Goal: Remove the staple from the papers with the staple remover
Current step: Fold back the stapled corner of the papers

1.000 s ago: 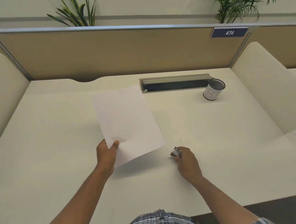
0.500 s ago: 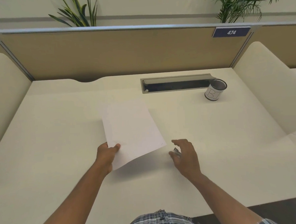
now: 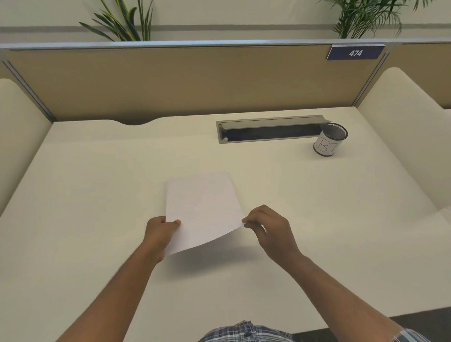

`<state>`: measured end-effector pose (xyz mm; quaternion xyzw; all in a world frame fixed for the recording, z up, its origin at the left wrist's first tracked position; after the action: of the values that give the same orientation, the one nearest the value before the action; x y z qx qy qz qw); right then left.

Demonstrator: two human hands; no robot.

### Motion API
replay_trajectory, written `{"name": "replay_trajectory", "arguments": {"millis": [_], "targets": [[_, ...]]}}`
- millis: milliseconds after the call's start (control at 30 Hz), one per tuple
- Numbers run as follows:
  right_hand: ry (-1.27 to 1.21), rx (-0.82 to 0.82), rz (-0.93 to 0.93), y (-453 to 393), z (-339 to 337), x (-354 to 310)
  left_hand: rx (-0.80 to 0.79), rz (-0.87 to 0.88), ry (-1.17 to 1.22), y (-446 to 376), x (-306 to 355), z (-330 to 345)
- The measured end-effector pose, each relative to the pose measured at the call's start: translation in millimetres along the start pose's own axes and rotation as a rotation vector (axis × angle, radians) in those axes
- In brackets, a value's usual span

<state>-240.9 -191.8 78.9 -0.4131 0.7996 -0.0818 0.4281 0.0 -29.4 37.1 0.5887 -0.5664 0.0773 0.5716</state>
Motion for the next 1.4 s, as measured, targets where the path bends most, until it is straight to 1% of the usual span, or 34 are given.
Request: {"name": "replay_trajectory", "arguments": {"millis": [67,133,167,200,267,300,333,400,500,600,700,900,1033,1167,1400], "targets": [[-0.017,-0.012,0.056,-1.4,4.3,0.7,0.123,0.174,-0.232,1.8,9.0,-2.1],[-0.024,-0.038,0.117,-1.9,10.8,2.7,0.192,0.49,-0.382,14.7,26.3,4.3],[-0.026,-0.052,0.15,-1.7,14.8,3.3,0.158,0.657,-0.397,24.2,33.9,12.8],[-0.029,-0.065,0.181,-1.4,18.4,3.7,0.078,0.785,-0.406,34.5,38.0,24.3],[-0.043,-0.086,0.222,-1.4,25.1,2.3,-0.127,0.887,-0.467,53.1,35.1,48.3],[-0.052,-0.091,0.234,-1.6,27.6,0.9,-0.194,0.907,-0.512,60.8,31.7,58.4],[-0.064,-0.097,0.244,-1.9,29.6,-0.6,-0.214,0.931,-0.533,65.7,28.8,65.8],[-0.097,-0.105,0.269,-3.1,31.0,-3.0,-0.168,0.934,-0.479,69.5,27.9,71.6],[-0.172,-0.116,0.336,-4.2,28.8,-3.4,-0.107,0.885,-0.375,69.5,30.9,69.6],[-0.234,-0.14,0.408,-3.0,26.4,-1.6,-0.117,0.856,-0.362,65.8,30.0,68.3],[-0.255,-0.173,0.432,-1.1,28.1,0.4,-0.155,0.835,-0.365,62.7,29.7,68.6],[-0.21,-0.19,0.433,0.1,30.2,-1.1,-0.167,0.8,-0.392,60.1,28.7,73.5],[-0.233,-0.257,0.53,0.1,35.2,0.0,-0.176,0.759,-0.398,56.9,28.8,75.8],[-0.295,-0.305,0.611,1.5,37.9,0.3,-0.197,0.721,-0.454,54.0,27.8,77.6],[-0.451,-0.371,0.718,4.0,40.5,-2.1,-0.18,0.767,-0.609,60.0,34.5,76.8]]}}
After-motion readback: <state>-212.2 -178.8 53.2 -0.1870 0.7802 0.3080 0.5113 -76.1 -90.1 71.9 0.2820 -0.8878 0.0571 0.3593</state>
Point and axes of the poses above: each hand's wrist, its own y-axis away from the middle knuckle, its own z-axis out of the palm, x = y × z, the point moved 6 cm from there along -y, towards the middle knuckle, and after that the axes turned 7 degrees about x, right-handed, at the moved point
